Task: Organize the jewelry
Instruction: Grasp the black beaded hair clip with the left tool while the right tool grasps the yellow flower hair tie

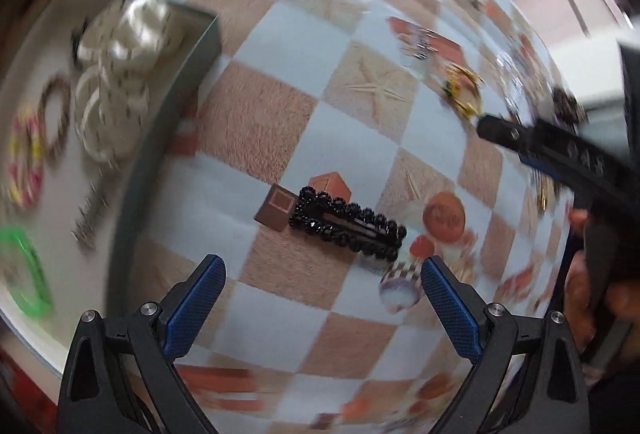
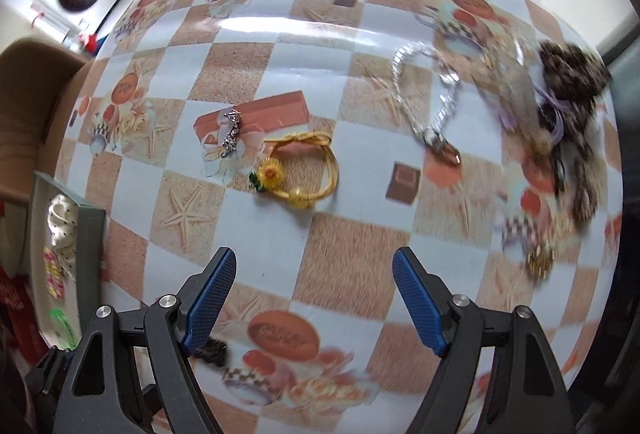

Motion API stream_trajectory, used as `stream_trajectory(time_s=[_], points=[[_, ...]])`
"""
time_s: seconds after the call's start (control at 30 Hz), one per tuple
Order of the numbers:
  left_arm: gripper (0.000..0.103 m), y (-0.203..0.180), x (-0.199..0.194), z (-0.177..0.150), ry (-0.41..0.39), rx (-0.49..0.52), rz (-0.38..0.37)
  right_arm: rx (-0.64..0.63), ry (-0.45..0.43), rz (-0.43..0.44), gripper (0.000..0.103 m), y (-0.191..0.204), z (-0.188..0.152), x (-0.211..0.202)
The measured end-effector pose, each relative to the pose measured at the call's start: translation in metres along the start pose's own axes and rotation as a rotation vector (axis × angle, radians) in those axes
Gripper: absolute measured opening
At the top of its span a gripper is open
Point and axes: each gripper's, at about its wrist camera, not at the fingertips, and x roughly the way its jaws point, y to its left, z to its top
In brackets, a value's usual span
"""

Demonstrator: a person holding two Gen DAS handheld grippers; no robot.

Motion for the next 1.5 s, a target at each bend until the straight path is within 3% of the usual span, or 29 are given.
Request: stream_trajectory(time_s=[0.17, 0.4, 0.67, 0.77, 0.8, 0.87, 0.93, 0.97, 1.1, 1.3, 1.5], points=[[0.1, -0.002, 0.018, 0.003, -0.003, -0.174, 0.006, -0.083, -0.009, 0.006, 0.083, 0.0, 0.013, 0.013], [0.1, -0.009, 0.035, 0.012, -0.012, -0.305, 0.053, -0.187, -0.033, -0.022, 0.083, 0.011, 0.027, 0.029], [0.1, -0.029, 0.045, 0.012, -0.015, -0.351, 0.156, -0.252, -0.059, -0.071, 0.083, 0.018, 0.032, 0.038], [0.086, -0.038, 0.046, 0.011, -0.013, -0.344, 0.208, -0.25, -0.065, -0.068, 0.082, 0.021, 0.032, 0.04], [0.083, -0.041, 0.045, 0.011, -0.015, -0.335, 0.21, -0.25, -0.066, -0.068, 0.08, 0.022, 0.032, 0.04], [0.066, -0.049, 0.043, 0.011, -0.022, -0.306, 0.225, -0.259, -0.074, -0.063, 0.071, 0.024, 0.029, 0.038], [0.056, -0.055, 0.042, 0.011, -0.025, -0.289, 0.223, -0.268, -0.079, -0.059, 0.053, 0.026, 0.028, 0.035], [0.056, -0.057, 0.041, 0.011, -0.024, -0.283, 0.217, -0.267, -0.08, -0.059, 0.049, 0.026, 0.027, 0.034], [0.055, -0.06, 0.041, 0.007, -0.019, -0.275, 0.197, -0.247, -0.078, -0.059, 0.014, 0.022, 0.027, 0.031], [0.054, -0.056, 0.038, -0.007, -0.019, -0.221, 0.179, -0.182, -0.081, -0.015, 0.014, 0.006, 0.021, 0.017], [0.054, -0.061, 0.024, -0.017, -0.045, -0.082, 0.143, -0.086, -0.067, 0.061, 0.014, -0.014, 0.001, -0.002]])
